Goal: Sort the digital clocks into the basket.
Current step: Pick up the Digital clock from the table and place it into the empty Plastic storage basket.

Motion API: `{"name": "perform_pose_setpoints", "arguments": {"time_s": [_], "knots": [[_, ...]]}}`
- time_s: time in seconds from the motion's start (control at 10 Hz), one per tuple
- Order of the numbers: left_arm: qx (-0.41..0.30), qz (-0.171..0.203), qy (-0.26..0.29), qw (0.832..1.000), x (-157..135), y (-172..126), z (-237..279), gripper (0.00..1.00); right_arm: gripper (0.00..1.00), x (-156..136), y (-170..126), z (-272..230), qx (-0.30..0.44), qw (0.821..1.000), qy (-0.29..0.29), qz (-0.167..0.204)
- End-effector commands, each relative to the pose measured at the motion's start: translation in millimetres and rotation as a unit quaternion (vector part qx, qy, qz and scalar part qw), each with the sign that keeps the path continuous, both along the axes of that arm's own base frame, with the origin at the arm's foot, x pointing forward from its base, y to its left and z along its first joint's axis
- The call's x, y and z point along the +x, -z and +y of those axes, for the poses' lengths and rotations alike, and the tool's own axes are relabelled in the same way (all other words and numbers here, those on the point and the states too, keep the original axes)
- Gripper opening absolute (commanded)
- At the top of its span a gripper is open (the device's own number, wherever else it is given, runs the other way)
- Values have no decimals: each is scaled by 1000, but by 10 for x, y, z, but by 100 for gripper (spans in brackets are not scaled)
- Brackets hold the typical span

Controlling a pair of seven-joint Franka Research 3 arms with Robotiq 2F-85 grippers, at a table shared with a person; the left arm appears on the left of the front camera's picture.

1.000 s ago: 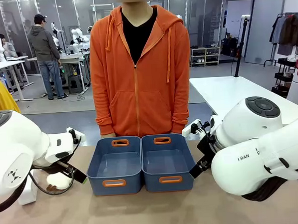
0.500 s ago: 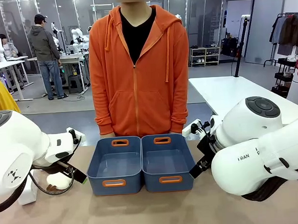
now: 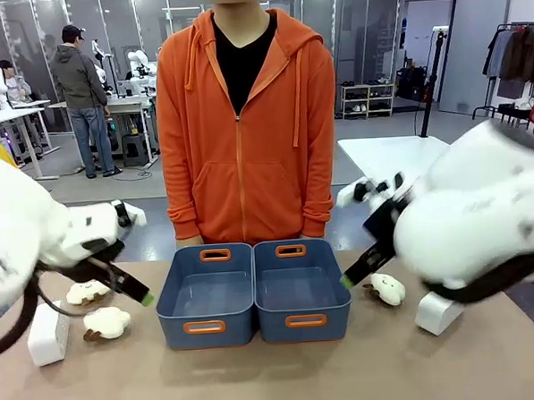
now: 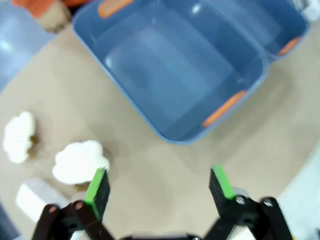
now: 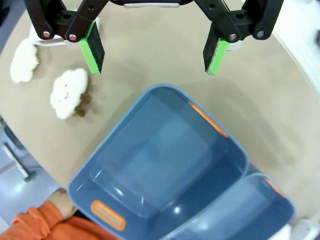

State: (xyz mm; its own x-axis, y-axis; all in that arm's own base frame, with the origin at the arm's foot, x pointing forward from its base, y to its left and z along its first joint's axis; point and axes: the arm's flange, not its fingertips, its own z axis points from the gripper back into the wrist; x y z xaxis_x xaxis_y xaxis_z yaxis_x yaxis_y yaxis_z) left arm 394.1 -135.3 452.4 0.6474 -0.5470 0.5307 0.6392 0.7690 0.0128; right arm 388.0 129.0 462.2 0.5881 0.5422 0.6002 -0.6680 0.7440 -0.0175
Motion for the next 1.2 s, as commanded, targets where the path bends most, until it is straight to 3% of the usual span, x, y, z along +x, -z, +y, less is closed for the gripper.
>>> {"name": "perform_pose_setpoints", "arguments": {"time_s": [0.0, 0.1, 0.3, 0.5, 0.7, 0.8, 1.1], "knots": [[-19, 28, 43, 999, -106, -642, 637, 100, 100, -53, -453, -816, 49, 998, -42, 19], [-50, 30, 54, 997, -179, -843, 946, 100, 100, -143, -596, -1164, 89, 994, -54, 15], [-119, -13, 54, 991, -432, -1043, 1463, 100, 100, -503, -744, -1671, 111, 992, -57, -33], [-141, -51, 49, 987, -634, -1050, 1715, 100, 100, -749, -817, -1995, 113, 991, -46, -47], [-162, -53, 23, 985, -553, -936, 1657, 100, 100, -652, -798, -1969, 138, 989, -25, -37], [-136, -46, 34, 989, -632, -1157, 1831, 100, 100, -723, -919, -2089, 109, 993, -33, -43], [-136, -46, 34, 989, -632, -1157, 1831, 100, 100, -723, -919, -2089, 109, 993, -33, -43]]}}
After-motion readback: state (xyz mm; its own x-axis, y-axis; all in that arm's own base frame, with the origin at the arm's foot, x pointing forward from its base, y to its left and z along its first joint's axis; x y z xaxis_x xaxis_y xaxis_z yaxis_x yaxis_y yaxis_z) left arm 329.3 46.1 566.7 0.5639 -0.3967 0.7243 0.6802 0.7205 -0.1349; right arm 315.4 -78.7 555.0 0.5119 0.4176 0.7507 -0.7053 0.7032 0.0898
